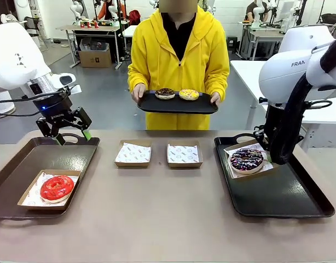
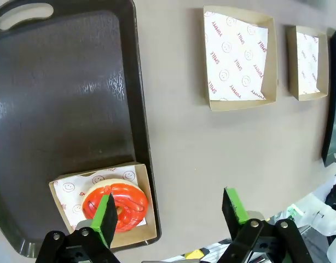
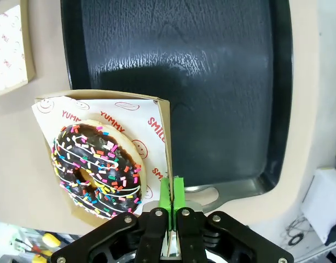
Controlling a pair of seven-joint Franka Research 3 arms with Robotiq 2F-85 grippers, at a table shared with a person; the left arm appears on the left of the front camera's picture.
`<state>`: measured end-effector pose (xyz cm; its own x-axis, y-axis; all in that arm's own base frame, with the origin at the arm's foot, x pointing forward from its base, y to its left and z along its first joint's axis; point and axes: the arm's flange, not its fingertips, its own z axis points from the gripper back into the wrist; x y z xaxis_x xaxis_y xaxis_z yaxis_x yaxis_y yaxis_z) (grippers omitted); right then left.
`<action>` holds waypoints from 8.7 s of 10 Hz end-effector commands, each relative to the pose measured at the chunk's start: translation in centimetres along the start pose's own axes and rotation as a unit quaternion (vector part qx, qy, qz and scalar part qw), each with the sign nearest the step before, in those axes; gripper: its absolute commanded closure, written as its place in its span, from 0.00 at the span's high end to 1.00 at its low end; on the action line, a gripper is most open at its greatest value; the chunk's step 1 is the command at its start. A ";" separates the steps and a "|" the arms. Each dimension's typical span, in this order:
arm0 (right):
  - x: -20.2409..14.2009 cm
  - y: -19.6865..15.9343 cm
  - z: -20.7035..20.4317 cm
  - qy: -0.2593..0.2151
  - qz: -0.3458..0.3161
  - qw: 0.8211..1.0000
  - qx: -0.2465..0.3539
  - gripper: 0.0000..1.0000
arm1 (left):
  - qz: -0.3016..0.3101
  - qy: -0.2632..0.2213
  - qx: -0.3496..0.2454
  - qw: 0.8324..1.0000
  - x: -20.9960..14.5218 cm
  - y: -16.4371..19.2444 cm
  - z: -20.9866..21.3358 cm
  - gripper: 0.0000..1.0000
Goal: Individually package the donuts and arrange them on the tray.
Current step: Place the picked Paper togo box on the Handle tray while simultaneously picking up another Paper togo box from the table with the other hand.
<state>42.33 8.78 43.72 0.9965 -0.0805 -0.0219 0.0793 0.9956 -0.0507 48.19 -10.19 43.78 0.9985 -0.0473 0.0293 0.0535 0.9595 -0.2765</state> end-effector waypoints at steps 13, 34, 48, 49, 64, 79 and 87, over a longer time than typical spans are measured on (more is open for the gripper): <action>-3.3 -2.2 -5.2 -0.012 0.002 1.000 -0.027 0.02 | -0.077 -0.007 0.191 0.979 9.4 -10.1 -5.0 1.00; -1.8 -1.7 -8.3 0.009 -0.002 1.000 0.021 0.02 | -0.025 -0.047 0.087 0.995 9.2 -8.1 -13.1 1.00; -1.8 -2.1 -8.3 0.016 0.008 0.999 0.034 1.00 | -0.008 -0.024 0.079 0.997 10.5 -7.3 -14.2 0.00; -2.0 -2.3 -8.0 0.011 0.006 0.999 0.040 1.00 | -0.009 -0.022 0.078 0.997 10.6 -7.4 -14.2 0.00; -9.8 -28.1 -2.9 -0.093 -0.039 0.831 0.547 1.00 | -0.033 -0.021 0.088 0.995 13.1 -17.3 2.4 0.00; -9.5 -29.1 -6.6 -0.026 -0.027 0.853 0.520 1.00 | -0.045 -0.031 0.072 0.996 10.7 -16.7 2.5 0.00; -9.5 -29.1 -6.6 -0.026 -0.027 0.853 0.520 1.00 | -0.045 -0.031 0.072 0.996 10.7 -16.7 2.5 0.00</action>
<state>30.58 -20.13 38.71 0.9906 -0.1362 -0.0104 0.0805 0.5206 0.8500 58.67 -26.29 51.19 0.9872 -0.1229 0.1021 0.1354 0.9827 -0.1265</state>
